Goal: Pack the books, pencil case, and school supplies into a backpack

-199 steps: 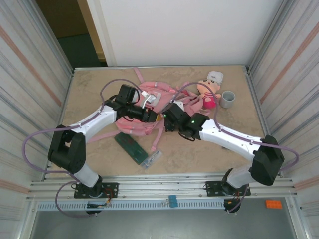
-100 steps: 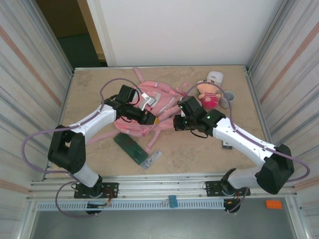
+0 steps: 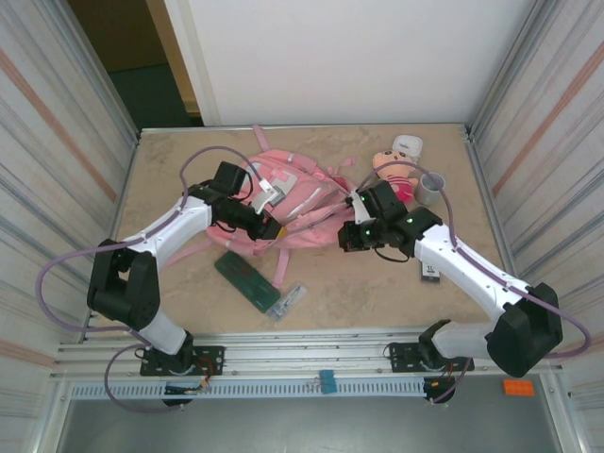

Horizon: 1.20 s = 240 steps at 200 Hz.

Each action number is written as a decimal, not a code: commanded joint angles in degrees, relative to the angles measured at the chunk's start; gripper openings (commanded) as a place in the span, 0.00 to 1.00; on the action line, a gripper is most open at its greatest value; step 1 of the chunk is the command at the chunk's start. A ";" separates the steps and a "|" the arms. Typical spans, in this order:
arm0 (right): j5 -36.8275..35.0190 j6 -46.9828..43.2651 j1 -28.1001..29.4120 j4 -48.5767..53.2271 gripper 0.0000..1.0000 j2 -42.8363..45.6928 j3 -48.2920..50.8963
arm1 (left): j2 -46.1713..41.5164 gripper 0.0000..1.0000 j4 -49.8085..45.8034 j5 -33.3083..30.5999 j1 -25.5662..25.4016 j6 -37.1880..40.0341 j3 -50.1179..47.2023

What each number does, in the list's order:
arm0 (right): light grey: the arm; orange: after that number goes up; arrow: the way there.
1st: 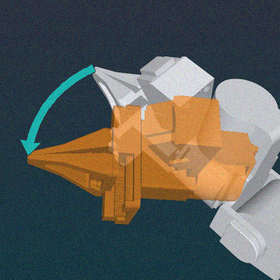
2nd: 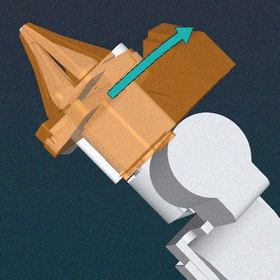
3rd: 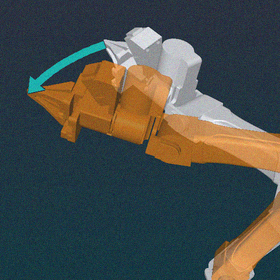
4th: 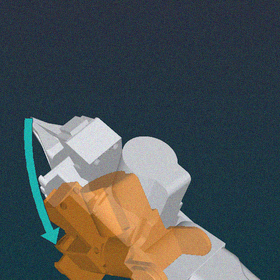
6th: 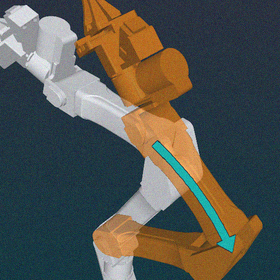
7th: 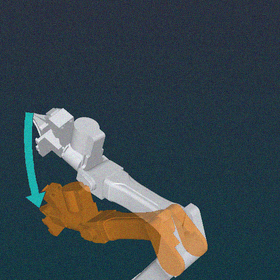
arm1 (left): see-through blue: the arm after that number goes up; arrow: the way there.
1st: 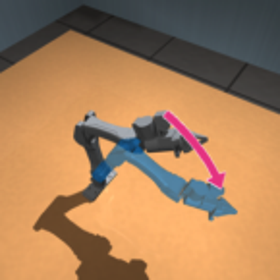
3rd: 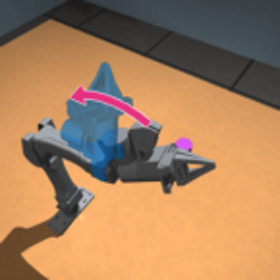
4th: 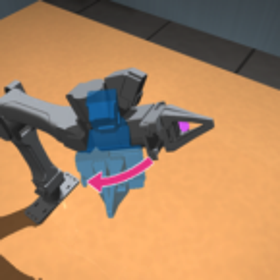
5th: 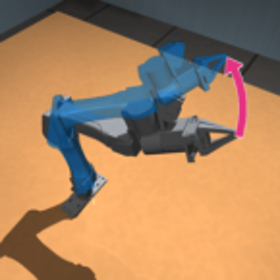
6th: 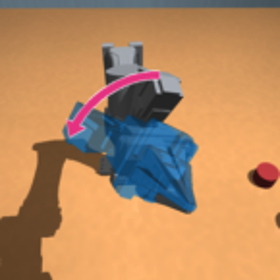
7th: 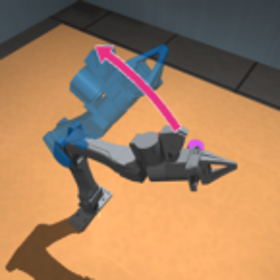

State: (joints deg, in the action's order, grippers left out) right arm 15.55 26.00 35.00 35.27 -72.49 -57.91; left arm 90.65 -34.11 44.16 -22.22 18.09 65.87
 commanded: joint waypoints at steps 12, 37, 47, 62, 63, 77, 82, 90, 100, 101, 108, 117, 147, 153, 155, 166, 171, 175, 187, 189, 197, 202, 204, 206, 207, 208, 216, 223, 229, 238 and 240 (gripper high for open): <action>2.35 -1.56 4.19 -3.81 0.03 1.09 2.28 | -2.11 0.00 -3.26 2.03 0.52 6.74 0.75; 1.61 1.41 5.02 -13.27 0.26 3.05 5.28 | -2.79 0.00 -2.32 7.23 0.54 5.53 0.04; 1.72 3.05 5.02 -17.04 0.32 3.14 5.74 | -3.20 0.00 -1.40 8.05 0.51 4.24 -0.65; 0.04 5.09 5.51 -19.83 0.38 2.01 5.30 | -3.83 0.00 -0.11 8.97 0.55 2.75 -1.51; -0.24 5.19 5.60 -19.86 0.38 1.87 5.24 | -3.87 0.00 -0.01 9.03 0.53 2.70 -1.56; -2.48 5.63 6.16 -20.65 0.41 0.43 4.30 | -4.50 0.00 1.19 9.87 0.51 1.46 -2.20; -2.95 5.64 6.19 -20.85 0.41 -0.13 3.94 | -4.68 0.00 1.52 10.33 0.51 1.07 -2.35; -3.24 5.72 6.22 -21.23 0.42 -1.21 3.29 | -4.86 0.00 2.01 10.91 0.51 0.74 -2.49; -2.99 5.41 6.41 -21.68 0.41 -2.44 2.30 | -4.96 0.00 2.41 11.47 0.51 0.17 -2.49; -2.98 5.39 6.49 -21.70 0.42 -2.55 2.20 | -4.96 0.00 2.44 11.52 0.51 0.09 -2.50; -3.00 5.13 6.79 -21.86 0.41 -3.45 1.58 | -4.95 0.00 2.48 11.72 0.51 0.02 -2.34; -3.14 4.68 7.19 -21.67 0.41 -4.47 0.74 | -4.92 0.00 2.55 11.91 0.51 -0.22 -2.17; -4.73 4.36 8.20 -21.60 0.33 -6.17 0.07 | -4.91 0.00 3.09 12.65 0.55 -0.72 -1.78; -5.14 4.44 8.40 -21.64 0.26 -6.17 0.08 | -4.87 0.00 3.40 12.66 0.51 -1.01 -1.79; -5.28 4.42 8.41 -21.69 0.24 -6.17 0.08 | -4.87 0.00 3.36 12.63 0.51 -1.03 -1.79; -6.61 4.56 8.51 -21.11 0.13 -5.89 0.02 | -4.78 0.00 3.58 12.15 0.51 -1.21 -1.85; -7.50 4.64 8.59 -20.49 0.09 -5.63 -0.02 | -4.71 0.00 3.55 11.54 0.51 -1.33 -1.88; -8.36 4.73 8.66 -19.75 0.06 -5.48 -0.22 | -4.62 0.00 3.55 11.02 0.57 -1.44 -1.83; -11.39 5.23 8.65 -16.57 0.00 -4.91 -0.68 | -4.51 0.00 3.21 8.68 0.53 -1.46 -2.04; -11.92 5.28 8.60 -15.91 0.00 -4.78 -0.77 | -4.52 0.00 3.20 8.34 0.51 -1.41 -2.05; -13.76 5.32 8.59 -13.80 0.00 -4.37 -0.97 | -4.50 0.00 2.88 6.60 0.51 -1.09 -2.19; -14.60 5.30 8.54 -12.38 0.00 -4.03 -1.09 | -4.43 0.00 2.58 5.65 0.51 -0.69 -2.19; -14.96 5.34 8.45 -11.95 0.00 -3.99 -1.14 | -4.43 0.00 2.45 5.36 0.53 -0.55 -2.20; -15.25 5.30 8.44 -11.55 0.00 -3.83 -1.08 | -4.43 0.00 2.29 4.98 0.51 -0.52 -2.27; -15.44 5.30 8.43 -11.28 0.00 -3.73 -1.12 | -4.43 0.00 2.29 4.84 0.51 -0.43 -2.29; -15.59 5.34 8.42 -11.06 0.00 -3.63 -1.09 | -4.43 0.00 2.25 4.69 0.51 -0.34 -2.31; -17.00 5.55 8.09 -9.21 0.00 -3.20 -1.13 | -4.32 0.00 1.74 3.63 0.51 0.47 -2.40; -17.70 5.52 7.59 -7.55 0.00 -2.77 -1.23 | -4.26 0.00 1.19 2.85 0.58 1.08 -2.38; -18.33 5.47 7.21 -6.16 0.00 -2.53 -1.25 | -4.26 0.00 0.69 2.10 0.58 1.68 -2.41; -19.42 5.47 6.38 -4.21 0.00 -2.14 -1.24 | -4.11 0.00 0.09 1.13 0.60 2.42 -2.36; -19.64 5.47 6.17 -3.84 0.00 -2.02 -1.24 | -4.15 0.00 -0.11 0.93 0.60 2.64 -2.35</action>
State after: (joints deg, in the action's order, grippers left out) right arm 3.81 31.00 43.64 21.26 -76.84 -57.71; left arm 89.10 -31.88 47.20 -22.48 19.16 63.51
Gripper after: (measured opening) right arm 0.043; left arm 0.072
